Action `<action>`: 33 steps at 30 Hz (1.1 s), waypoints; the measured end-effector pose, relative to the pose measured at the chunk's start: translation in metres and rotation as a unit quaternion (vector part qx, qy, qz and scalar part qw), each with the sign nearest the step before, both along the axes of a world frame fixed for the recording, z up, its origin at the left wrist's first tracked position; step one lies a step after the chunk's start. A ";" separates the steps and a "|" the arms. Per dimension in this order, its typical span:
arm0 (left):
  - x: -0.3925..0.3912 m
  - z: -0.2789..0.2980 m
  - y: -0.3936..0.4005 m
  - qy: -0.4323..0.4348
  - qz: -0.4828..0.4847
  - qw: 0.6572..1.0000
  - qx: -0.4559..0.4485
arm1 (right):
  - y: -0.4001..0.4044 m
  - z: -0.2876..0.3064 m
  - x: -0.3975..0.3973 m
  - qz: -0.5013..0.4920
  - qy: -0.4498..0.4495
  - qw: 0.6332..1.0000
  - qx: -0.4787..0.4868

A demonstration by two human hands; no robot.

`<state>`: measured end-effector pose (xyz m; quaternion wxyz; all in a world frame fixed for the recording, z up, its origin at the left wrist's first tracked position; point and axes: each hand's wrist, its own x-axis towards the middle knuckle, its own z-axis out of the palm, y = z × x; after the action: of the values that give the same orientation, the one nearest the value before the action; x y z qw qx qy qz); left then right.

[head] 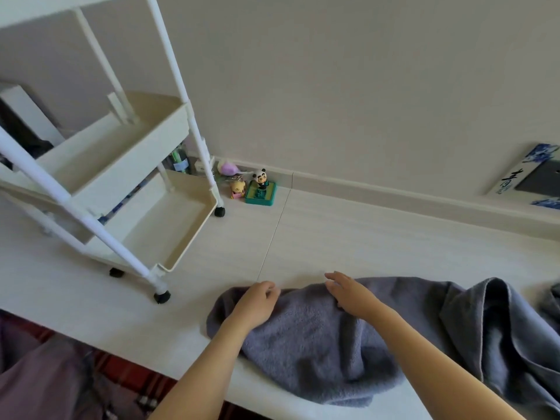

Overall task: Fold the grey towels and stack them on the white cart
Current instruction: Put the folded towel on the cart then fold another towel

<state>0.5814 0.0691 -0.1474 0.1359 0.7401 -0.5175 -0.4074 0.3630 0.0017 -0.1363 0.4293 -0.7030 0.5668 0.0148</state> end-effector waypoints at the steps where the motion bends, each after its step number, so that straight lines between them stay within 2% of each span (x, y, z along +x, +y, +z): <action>1: -0.001 -0.002 0.000 -0.007 0.002 1.000 0.003 | 0.000 -0.002 0.001 0.003 0.011 1.000 0.004; 4: 0.001 -0.004 -0.001 -0.035 0.013 0.999 -0.009 | 0.001 -0.006 0.004 0.006 0.043 0.999 -0.016; 6: 0.003 0.001 -0.003 -0.026 0.033 0.998 -0.055 | 0.001 -0.004 0.004 -0.020 0.037 0.998 -0.040; 9: 0.003 0.022 -0.010 -0.014 0.064 0.984 -0.166 | 0.006 0.013 -0.001 -0.117 -0.031 0.985 -0.120; 12: 0.002 0.047 -0.021 0.014 0.087 0.958 -0.275 | 0.012 0.039 -0.008 -0.185 -0.127 0.945 -0.240; 15: -0.001 0.061 -0.022 -0.050 0.054 0.938 -0.338 | 0.026 0.056 -0.016 -0.195 -0.146 0.925 -0.293; 16: -0.003 0.063 -0.020 -0.101 0.030 0.938 -0.330 | 0.028 0.055 -0.019 -0.192 -0.122 0.933 -0.280; 18: -0.011 0.059 -0.010 -0.201 -0.023 0.947 -0.250 | 0.030 0.050 -0.022 -0.160 -0.031 0.969 -0.185; 19: -0.016 0.054 -0.004 -0.228 -0.042 0.954 -0.191 | 0.032 0.048 -0.022 -0.116 0.055 0.986 -0.111; 20: -0.020 0.048 0.003 -0.237 -0.058 0.959 -0.141 | 0.036 0.046 -0.022 -0.052 0.142 0.987 -0.053; 21: -0.024 0.040 0.009 -0.235 -0.069 0.963 -0.109 | 0.041 0.043 -0.022 0.004 0.190 0.981 -0.032; 23: -0.028 0.026 0.018 -0.238 -0.083 0.963 -0.094 | 0.051 0.036 -0.022 0.025 0.191 0.979 -0.067; 25: -0.031 0.017 0.020 -0.253 -0.097 0.955 -0.117 | 0.060 0.031 -0.023 -0.030 0.146 0.982 -0.112; 27: -0.032 0.010 0.019 -0.234 -0.102 0.953 -0.161 | 0.062 0.022 -0.019 -0.051 0.106 0.976 -0.182; 30: -0.039 0.006 0.016 -0.110 -0.092 0.969 -0.201 | 0.054 0.008 -0.012 -0.072 0.010 0.964 -0.258; 33: -0.053 0.011 0.016 0.008 -0.075 0.983 -0.167 | 0.037 0.001 -0.004 -0.069 -0.031 0.975 -0.210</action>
<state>0.5284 0.0851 -0.1366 0.2310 0.6623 -0.6315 -0.3304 0.3594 0.0385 -0.1348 0.2896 -0.7366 0.5908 -0.1564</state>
